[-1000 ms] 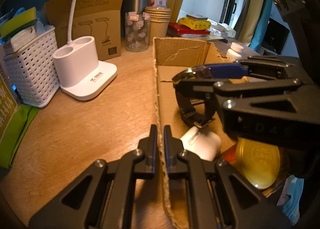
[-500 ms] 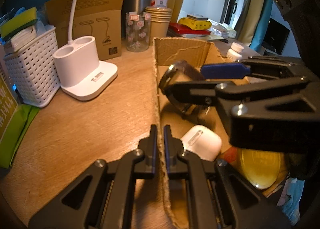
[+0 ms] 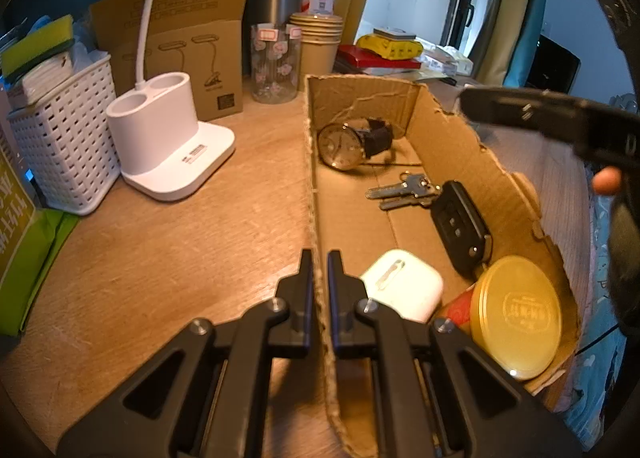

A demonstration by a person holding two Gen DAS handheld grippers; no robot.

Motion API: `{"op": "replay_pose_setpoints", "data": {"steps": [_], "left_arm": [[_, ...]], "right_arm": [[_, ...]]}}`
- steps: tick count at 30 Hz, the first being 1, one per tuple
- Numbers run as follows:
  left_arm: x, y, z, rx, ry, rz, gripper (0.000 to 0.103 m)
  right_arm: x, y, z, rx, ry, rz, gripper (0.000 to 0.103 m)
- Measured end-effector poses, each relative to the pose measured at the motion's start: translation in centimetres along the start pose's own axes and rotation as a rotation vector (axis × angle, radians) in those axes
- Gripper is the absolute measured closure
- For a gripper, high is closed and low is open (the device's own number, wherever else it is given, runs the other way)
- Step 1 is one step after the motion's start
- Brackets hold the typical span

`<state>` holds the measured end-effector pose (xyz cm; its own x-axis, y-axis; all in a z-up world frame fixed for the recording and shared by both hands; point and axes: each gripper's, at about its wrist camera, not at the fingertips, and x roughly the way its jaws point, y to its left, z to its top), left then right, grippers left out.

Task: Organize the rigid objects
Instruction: 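Lower the watch into the box and open the right tool, then move the right tool toward the white power bank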

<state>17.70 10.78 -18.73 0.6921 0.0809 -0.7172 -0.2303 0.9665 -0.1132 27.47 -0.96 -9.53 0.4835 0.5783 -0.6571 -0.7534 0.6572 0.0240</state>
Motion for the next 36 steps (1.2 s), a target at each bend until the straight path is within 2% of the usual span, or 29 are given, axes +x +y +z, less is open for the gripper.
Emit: {"op": "replay_pose_setpoints", "data": {"steps": [7,15,23,36], "left_arm": [[0.0,0.0,0.0,0.0,0.0,0.001,0.096],[0.1,0.3,0.0,0.001,0.001,0.007,0.096],[0.1,0.2,0.0,0.0,0.002,0.009,0.096],[0.2,0.4,0.0,-0.003,0.004,0.002,0.096]], "right_arm": [[-2.5,-2.8,0.0,0.049,-0.051,-0.079,0.045],[-2.7,-5.5,-1.0,0.101,-0.041,-0.131,0.045],[-0.7,-6.7,-2.7,0.146,0.009,-0.124,0.045],[2.0,-6.6,-3.9,0.151,0.07,-0.087,0.045]]}}
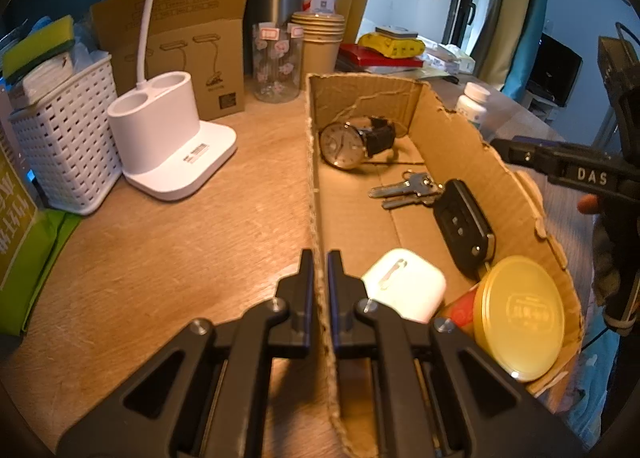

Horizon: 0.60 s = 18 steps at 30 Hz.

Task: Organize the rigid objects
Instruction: 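Move the right tool toward the white power bank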

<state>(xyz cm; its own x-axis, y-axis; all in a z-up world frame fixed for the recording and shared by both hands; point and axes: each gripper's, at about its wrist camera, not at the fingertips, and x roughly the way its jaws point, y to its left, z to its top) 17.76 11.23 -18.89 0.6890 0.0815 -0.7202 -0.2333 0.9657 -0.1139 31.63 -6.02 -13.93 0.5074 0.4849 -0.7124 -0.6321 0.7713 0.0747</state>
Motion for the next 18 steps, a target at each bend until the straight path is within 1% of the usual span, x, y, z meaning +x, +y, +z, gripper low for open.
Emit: {"op": "replay_pose_setpoints", "data": {"steps": [5,6,7,8,18], "left_arm": [[0.0,0.0,0.0,0.001,0.0,0.001,0.096],[0.0,0.1,0.0,0.001,0.0,0.001,0.096],[0.0,0.0,0.0,0.001,0.0,0.002,0.096],[0.0,0.0,0.0,0.001,0.0,0.002,0.096],[0.0,0.0,0.0,0.006,-0.001,0.004,0.096]], "right_arm": [[0.5,-0.1,-0.4,-0.003,0.016,0.014,0.044],[0.7,0.0,-0.4,-0.003,0.022,0.022,0.041],[0.9,0.0,-0.5,-0.005,0.03,0.033,0.033],[1.1,0.1,-0.5,-0.007,0.032,0.039,0.032],[2.1,-0.3,-0.9,0.021,0.061,0.096,0.032]]}}
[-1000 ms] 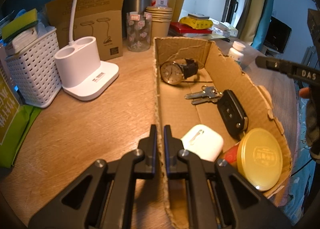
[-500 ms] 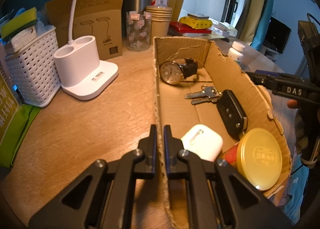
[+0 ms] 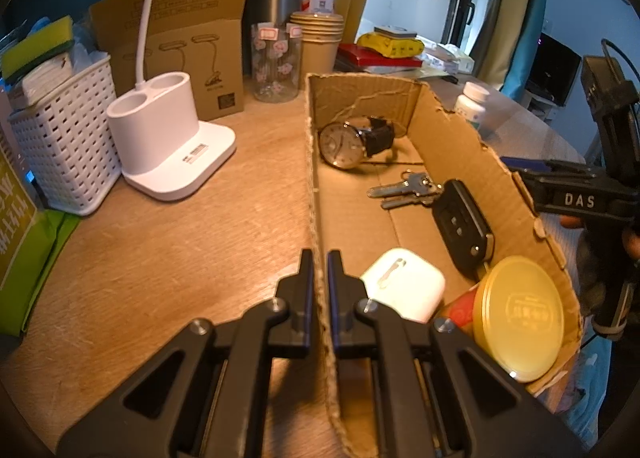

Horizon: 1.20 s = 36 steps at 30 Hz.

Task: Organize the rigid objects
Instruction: 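Move the right tool toward the white power bank, then close the right tool on the white power bank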

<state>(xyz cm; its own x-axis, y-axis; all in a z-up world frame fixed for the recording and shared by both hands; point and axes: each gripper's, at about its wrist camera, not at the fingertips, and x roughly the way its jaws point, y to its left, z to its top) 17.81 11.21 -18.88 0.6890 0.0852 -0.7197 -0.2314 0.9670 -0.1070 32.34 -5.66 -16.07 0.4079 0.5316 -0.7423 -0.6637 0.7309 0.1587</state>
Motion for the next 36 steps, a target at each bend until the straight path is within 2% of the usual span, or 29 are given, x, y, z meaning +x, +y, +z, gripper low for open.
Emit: {"op": "replay_pose_setpoints", "data": {"steps": [7,20,25,29,36], "left_arm": [[0.0,-0.2,-0.1,0.002,-0.001,0.003,0.096],[0.0,0.0,-0.1,-0.003,0.0,0.006,0.096],[0.0,0.0,-0.1,-0.003,0.0,0.006,0.096],[0.0,0.0,-0.1,0.001,0.0,0.008,0.096],[0.1,0.0,-0.1,0.003,0.001,0.006,0.096]], "right_arm": [[0.3,-0.7,-0.2,0.028,0.019,0.032,0.032],[-0.3,-2.3,-0.6,0.017,0.01,-0.061,0.032],[0.3,-0.2,-0.7,-0.064,0.019,0.002,0.032],[0.8,0.3,-0.6,-0.07,0.016,0.036,0.032],[0.2,-0.4,-0.8,-0.085,0.023,-0.04,0.032]]}}
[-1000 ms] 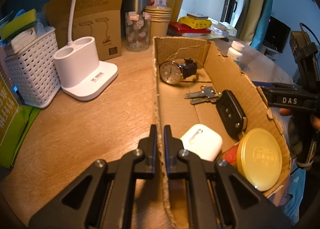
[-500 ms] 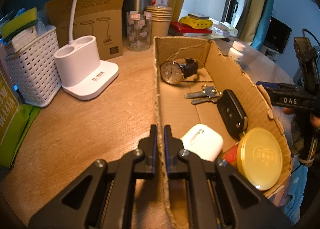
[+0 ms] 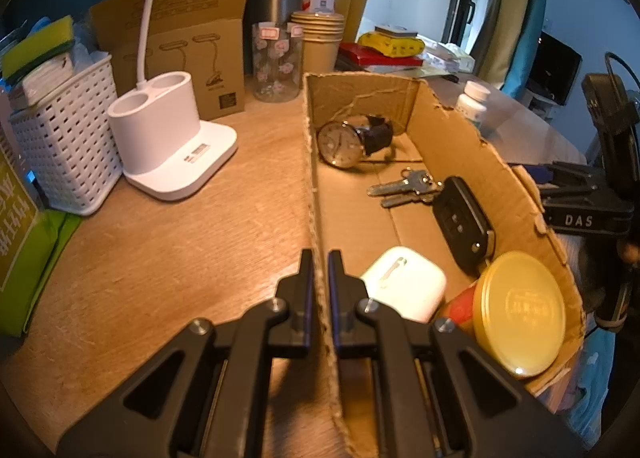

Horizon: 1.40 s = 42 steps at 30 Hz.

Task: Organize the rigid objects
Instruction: 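Close the right tool on the white power bank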

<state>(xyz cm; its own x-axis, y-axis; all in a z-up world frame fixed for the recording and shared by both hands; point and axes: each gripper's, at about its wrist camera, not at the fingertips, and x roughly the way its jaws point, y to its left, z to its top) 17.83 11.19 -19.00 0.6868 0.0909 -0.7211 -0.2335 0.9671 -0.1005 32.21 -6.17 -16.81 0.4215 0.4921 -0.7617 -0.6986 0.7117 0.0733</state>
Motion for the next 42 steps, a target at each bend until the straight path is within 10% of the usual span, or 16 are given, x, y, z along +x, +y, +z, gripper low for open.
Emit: {"op": "replay_pose_setpoints", "data": {"steps": [42], "left_arm": [[-0.2,-0.5,0.0,-0.001,0.001,-0.002,0.096]], "right_arm": [[-2.4,-0.6,0.5,0.083,-0.085,-0.028,0.054]]}}
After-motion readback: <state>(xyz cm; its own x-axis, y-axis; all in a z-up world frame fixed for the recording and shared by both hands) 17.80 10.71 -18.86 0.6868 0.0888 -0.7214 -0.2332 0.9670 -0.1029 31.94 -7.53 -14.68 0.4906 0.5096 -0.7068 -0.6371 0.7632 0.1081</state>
